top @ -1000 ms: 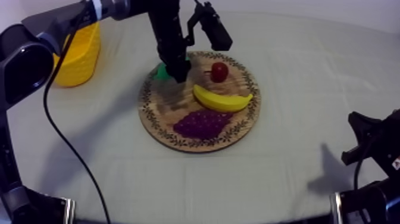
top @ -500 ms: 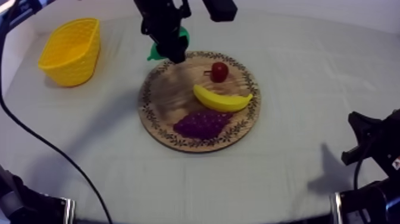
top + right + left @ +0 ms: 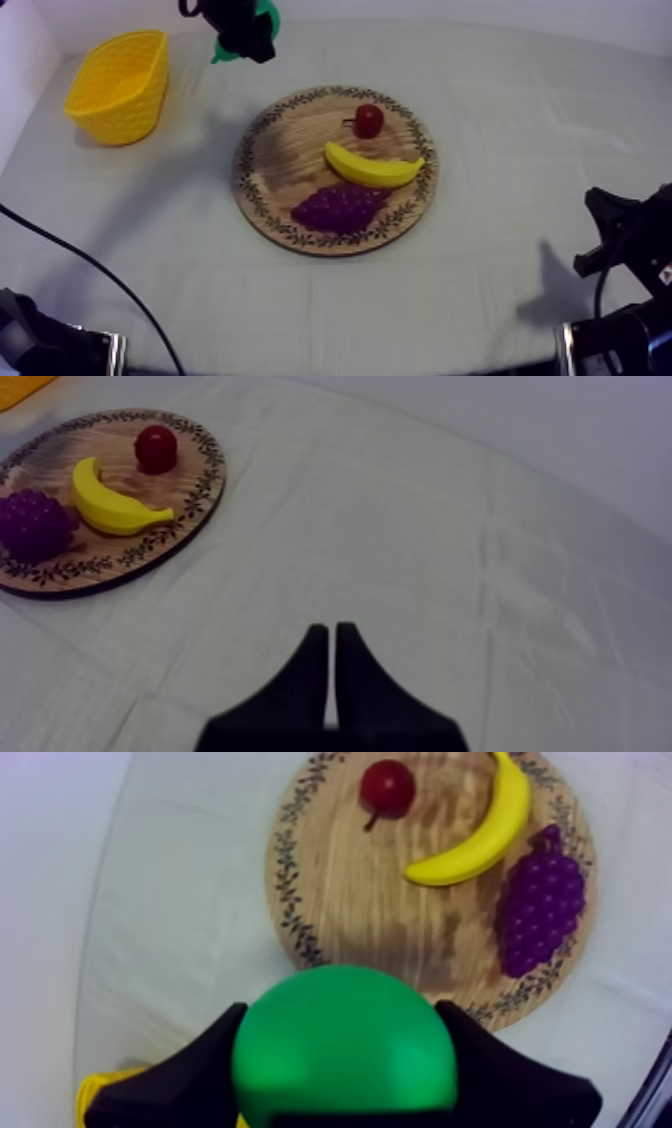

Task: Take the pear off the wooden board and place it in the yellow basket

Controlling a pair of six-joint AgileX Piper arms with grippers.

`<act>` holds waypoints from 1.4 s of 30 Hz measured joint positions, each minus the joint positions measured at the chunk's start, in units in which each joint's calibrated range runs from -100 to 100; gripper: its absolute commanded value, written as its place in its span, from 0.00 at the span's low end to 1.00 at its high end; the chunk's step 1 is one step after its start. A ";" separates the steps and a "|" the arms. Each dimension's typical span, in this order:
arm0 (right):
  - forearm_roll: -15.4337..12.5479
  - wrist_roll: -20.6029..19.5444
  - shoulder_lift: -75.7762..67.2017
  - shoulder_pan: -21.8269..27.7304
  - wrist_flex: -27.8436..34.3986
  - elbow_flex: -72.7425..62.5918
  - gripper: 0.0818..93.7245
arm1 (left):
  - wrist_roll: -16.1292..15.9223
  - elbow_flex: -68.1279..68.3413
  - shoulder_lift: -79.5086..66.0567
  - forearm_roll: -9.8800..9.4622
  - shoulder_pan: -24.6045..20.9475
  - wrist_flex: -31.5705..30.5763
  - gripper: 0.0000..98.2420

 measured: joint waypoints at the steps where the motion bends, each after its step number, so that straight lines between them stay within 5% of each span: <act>1: 0.00 0.00 0.00 0.00 0.00 0.00 0.00 | -0.15 -0.15 0.00 -0.09 -0.73 -0.08 0.60; 24: 0.00 -0.03 0.00 0.00 0.00 0.00 0.00 | -2.52 -9.35 5.26 -0.29 -22.76 -1.82 0.57; 42: 0.00 -0.01 0.00 0.00 0.00 0.00 0.00 | 0.90 -7.22 8.63 2.50 -27.90 -2.51 0.61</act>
